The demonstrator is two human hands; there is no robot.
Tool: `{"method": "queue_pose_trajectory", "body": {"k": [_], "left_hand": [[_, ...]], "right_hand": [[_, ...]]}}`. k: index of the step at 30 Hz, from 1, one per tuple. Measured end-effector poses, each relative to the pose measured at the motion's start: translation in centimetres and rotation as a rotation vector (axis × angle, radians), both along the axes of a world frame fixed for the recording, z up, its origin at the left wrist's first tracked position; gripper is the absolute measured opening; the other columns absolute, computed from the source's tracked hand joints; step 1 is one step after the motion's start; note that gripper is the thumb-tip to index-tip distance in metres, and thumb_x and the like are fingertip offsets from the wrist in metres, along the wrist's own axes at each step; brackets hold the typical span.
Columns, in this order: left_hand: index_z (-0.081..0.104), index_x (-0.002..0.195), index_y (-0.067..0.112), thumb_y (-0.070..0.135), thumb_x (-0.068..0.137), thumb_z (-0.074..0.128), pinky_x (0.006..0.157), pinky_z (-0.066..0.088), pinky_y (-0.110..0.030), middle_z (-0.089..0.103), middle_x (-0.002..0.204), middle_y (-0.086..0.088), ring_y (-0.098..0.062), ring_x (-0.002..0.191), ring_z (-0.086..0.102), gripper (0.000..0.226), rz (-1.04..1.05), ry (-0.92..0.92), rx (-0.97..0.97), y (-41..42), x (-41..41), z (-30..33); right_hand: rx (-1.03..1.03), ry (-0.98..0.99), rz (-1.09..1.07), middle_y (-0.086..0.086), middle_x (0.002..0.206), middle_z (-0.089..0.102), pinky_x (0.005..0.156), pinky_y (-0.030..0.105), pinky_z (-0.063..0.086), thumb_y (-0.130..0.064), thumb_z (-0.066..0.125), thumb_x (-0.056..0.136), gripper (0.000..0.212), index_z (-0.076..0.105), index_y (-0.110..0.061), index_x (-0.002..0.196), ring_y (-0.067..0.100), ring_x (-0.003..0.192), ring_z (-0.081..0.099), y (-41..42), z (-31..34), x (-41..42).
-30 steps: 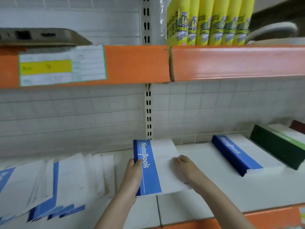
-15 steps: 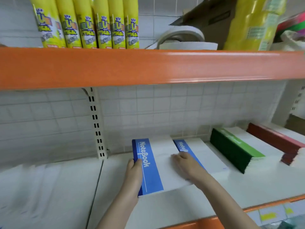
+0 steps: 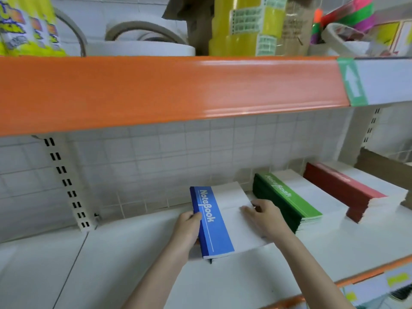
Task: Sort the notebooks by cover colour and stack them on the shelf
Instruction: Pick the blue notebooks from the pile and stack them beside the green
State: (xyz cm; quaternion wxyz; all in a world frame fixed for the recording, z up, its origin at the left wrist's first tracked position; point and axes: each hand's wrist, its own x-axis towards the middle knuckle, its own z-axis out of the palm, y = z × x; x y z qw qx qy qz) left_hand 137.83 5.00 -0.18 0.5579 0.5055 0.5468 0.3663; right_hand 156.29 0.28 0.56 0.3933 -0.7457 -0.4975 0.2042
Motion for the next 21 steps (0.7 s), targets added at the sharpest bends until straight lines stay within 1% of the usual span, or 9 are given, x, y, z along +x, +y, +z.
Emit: {"method": "queue_pose_trajectory", "body": {"k": [2, 4, 7, 10, 13, 14, 16, 19, 21], "left_hand": [[0.053, 0.074, 0.007, 0.015, 0.098, 0.043, 0.038, 0.039, -0.016, 0.067, 0.066, -0.002, -0.012, 0.052, 0.063, 0.027, -0.02, 0.045, 0.027, 0.5, 0.8, -0.1], [0.052, 0.074, 0.005, 0.014, 0.098, 0.043, 0.039, 0.04, -0.016, 0.068, 0.073, -0.007, -0.015, 0.059, 0.063, 0.027, -0.043, 0.1, 0.077, 0.9, 1.5, -0.4], [0.056, 0.081, -0.003, 0.012, 0.095, 0.048, 0.042, 0.043, -0.018, 0.069, 0.087, -0.02, -0.021, 0.067, 0.065, 0.022, -0.043, 0.178, 0.14, 1.4, 2.3, -0.9], [0.058, 0.088, -0.012, 0.011, 0.093, 0.051, 0.05, 0.049, -0.024, 0.07, 0.089, -0.02, -0.025, 0.076, 0.068, 0.024, -0.032, 0.196, 0.161, 1.4, 2.6, -1.2], [0.051, 0.066, 0.001, 0.01, 0.091, 0.054, 0.043, 0.042, -0.015, 0.065, 0.071, -0.011, -0.017, 0.059, 0.06, 0.027, -0.014, 0.258, 0.201, 1.4, 2.5, -1.3], [0.048, 0.064, 0.004, 0.01, 0.09, 0.055, 0.042, 0.039, -0.014, 0.061, 0.068, -0.009, -0.016, 0.056, 0.054, 0.028, -0.003, 0.291, 0.227, 1.4, 2.4, -1.3], [0.056, 0.072, -0.002, 0.012, 0.089, 0.056, 0.054, 0.036, -0.017, 0.059, 0.071, -0.008, -0.018, 0.061, 0.05, 0.023, -0.005, 0.378, 0.289, 1.7, 2.2, -1.5], [0.061, 0.078, 0.0, 0.015, 0.089, 0.056, 0.062, 0.034, -0.026, 0.06, 0.074, -0.009, -0.016, 0.068, 0.047, 0.019, -0.005, 0.497, 0.357, 1.9, 2.0, -1.9], [0.06, 0.078, -0.003, 0.016, 0.089, 0.056, 0.061, 0.037, -0.029, 0.066, 0.079, -0.019, -0.017, 0.067, 0.049, 0.023, 0.007, 0.529, 0.379, 2.0, 2.1, -2.3]], "right_hand": [[-0.003, 0.011, 0.013, 0.005, 0.064, 0.049, 0.045, 0.019, 0.029, -0.027, 0.059, 0.09, 0.033, 0.056, 0.001, 0.072, 0.015, 0.057, 0.042, 0.6, -0.2, 1.1], [-0.01, 0.03, 0.022, 0.005, 0.065, 0.053, 0.042, 0.017, 0.033, -0.028, 0.059, 0.09, 0.032, 0.061, 0.0, 0.075, 0.016, 0.057, 0.046, 1.1, -0.4, 2.0], [0.007, 0.007, 0.03, -0.003, 0.052, 0.043, 0.035, 0.01, 0.027, -0.026, 0.062, 0.089, 0.04, 0.045, -0.013, 0.055, 0.012, 0.048, 0.04, 1.7, -0.7, 3.1], [0.001, -0.043, 0.037, -0.003, 0.049, 0.035, 0.033, 0.011, 0.023, -0.027, 0.063, 0.088, 0.046, 0.035, -0.014, 0.054, 0.013, 0.045, 0.034, 1.9, -1.1, 3.5], [-0.012, -0.062, 0.042, -0.002, 0.049, 0.033, 0.033, 0.015, 0.027, -0.028, 0.062, 0.088, 0.047, 0.032, -0.013, 0.056, 0.013, 0.043, 0.032, 1.9, -1.8, 3.5], [-0.014, -0.062, 0.044, -0.002, 0.048, 0.033, 0.033, 0.016, 0.028, -0.029, 0.062, 0.088, 0.046, 0.033, -0.013, 0.057, 0.013, 0.041, 0.033, 1.9, -1.9, 3.4], [-0.021, -0.074, 0.046, 0.001, 0.05, 0.038, 0.037, 0.02, 0.036, -0.032, 0.062, 0.088, 0.043, 0.038, -0.01, 0.059, 0.016, 0.042, 0.037, 1.9, -2.0, 3.2], [-0.044, -0.127, 0.049, 0.017, 0.066, 0.058, 0.051, 0.037, 0.054, -0.033, 0.061, 0.088, 0.038, 0.057, 0.002, 0.073, 0.027, 0.056, 0.055, 2.1, -1.9, 2.8], [-0.038, -0.147, 0.055, 0.02, 0.075, 0.061, 0.047, 0.034, 0.053, -0.033, 0.06, 0.088, 0.036, 0.062, 0.001, 0.078, 0.029, 0.06, 0.058, 2.2, -2.1, 2.8]]}}
